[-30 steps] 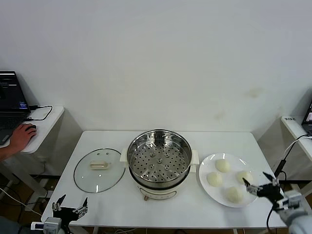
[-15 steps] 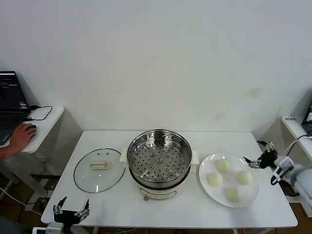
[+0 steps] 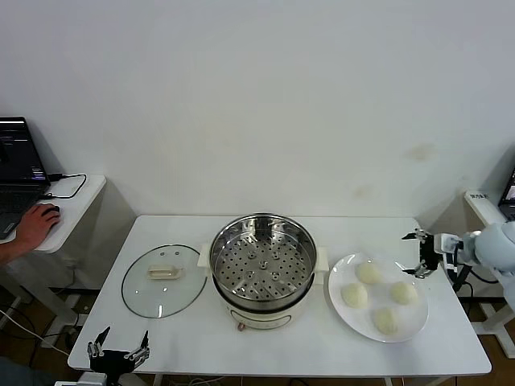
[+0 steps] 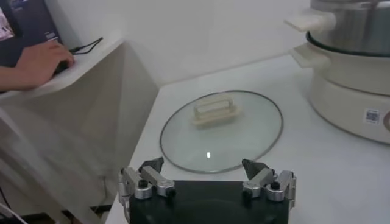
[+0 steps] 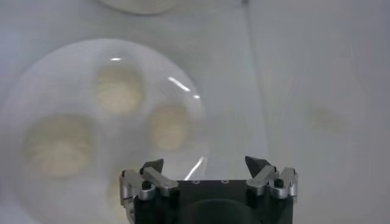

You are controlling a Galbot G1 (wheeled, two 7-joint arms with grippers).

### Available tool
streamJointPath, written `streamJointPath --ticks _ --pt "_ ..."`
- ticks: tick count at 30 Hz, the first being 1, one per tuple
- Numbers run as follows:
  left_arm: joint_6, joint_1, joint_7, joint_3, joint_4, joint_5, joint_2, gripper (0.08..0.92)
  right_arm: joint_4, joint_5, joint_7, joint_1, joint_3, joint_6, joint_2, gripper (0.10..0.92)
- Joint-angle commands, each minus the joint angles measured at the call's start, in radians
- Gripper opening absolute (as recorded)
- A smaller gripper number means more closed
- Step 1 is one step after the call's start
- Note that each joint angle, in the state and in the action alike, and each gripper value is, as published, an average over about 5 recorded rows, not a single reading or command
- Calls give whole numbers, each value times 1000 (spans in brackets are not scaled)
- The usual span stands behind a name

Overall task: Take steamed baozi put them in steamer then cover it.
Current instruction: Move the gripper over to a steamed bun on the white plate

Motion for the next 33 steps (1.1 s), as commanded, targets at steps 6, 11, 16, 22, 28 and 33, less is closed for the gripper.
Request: streamJointPath --ticks 6,11,16,22,28,33 --pt "-4 18 -1 0 -4 14 -25 823 -178 -121 -156 212 -225 89 130 823" --pt "-5 14 -2 2 8 16 -19 823 -228 -126 -115 215 -231 101 179 823" --pt "-6 13 -2 4 17 18 -17 823 -272 -132 -69 210 -231 98 227 823" --pt "-11 23 -5 7 25 19 -18 823 -313 -170 -50 199 -223 101 262 823" --pt "-11 20 -7 9 33 19 -19 823 -329 -198 -34 197 -229 106 270 823" --pt "-12 16 -8 11 41 19 -23 823 -345 -205 -24 206 -254 108 274 823"
